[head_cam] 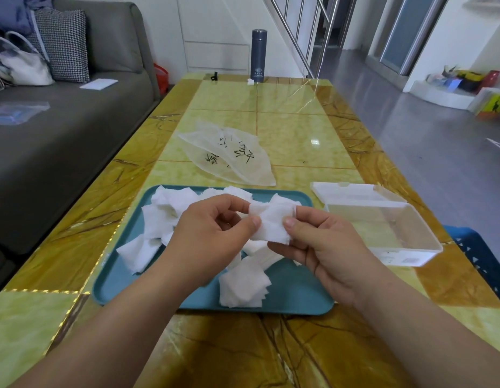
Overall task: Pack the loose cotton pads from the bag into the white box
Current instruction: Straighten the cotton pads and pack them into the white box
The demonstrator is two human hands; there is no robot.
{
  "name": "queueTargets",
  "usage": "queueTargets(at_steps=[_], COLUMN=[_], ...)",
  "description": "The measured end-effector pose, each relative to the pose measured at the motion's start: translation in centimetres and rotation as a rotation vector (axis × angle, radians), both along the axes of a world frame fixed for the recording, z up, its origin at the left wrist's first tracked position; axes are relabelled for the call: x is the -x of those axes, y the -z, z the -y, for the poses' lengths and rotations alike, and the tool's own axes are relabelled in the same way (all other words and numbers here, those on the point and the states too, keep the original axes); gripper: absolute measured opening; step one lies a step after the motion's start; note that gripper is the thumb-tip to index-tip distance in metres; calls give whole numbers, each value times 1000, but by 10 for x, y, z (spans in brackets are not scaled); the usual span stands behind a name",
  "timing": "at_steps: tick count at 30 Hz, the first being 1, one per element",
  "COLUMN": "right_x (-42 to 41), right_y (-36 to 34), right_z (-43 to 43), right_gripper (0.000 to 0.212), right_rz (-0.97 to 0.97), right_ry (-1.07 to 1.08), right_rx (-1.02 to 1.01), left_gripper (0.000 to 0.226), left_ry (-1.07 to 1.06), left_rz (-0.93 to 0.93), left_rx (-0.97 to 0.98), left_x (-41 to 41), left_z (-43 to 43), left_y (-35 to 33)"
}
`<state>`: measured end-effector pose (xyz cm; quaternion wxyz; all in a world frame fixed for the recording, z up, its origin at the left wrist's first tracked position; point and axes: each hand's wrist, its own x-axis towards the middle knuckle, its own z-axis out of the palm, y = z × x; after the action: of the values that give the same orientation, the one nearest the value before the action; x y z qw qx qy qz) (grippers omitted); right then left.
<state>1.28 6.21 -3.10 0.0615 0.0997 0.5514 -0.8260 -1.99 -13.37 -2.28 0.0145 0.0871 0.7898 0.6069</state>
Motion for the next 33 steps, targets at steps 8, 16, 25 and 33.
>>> queueTargets(at_steps=[8,16,25,33], right_x=[1,2,5,0], right_y=[-4,-5,-1,-9], right_z=[1,-1,-2,6], right_gripper=[24,21,20,20], right_rz=[15,35,44,10], right_ry=[9,15,139,48], right_rx=[33,97,38,23], left_gripper=[27,27,5,10], left_ry=[12,18,33,57], left_rz=[75,109,196,222], left_rx=[-21,-122,-310,-143], left_x=[-2,0,1,-6], left_z=[0,5,9,-8], left_y=[-4,-9,-17,-13])
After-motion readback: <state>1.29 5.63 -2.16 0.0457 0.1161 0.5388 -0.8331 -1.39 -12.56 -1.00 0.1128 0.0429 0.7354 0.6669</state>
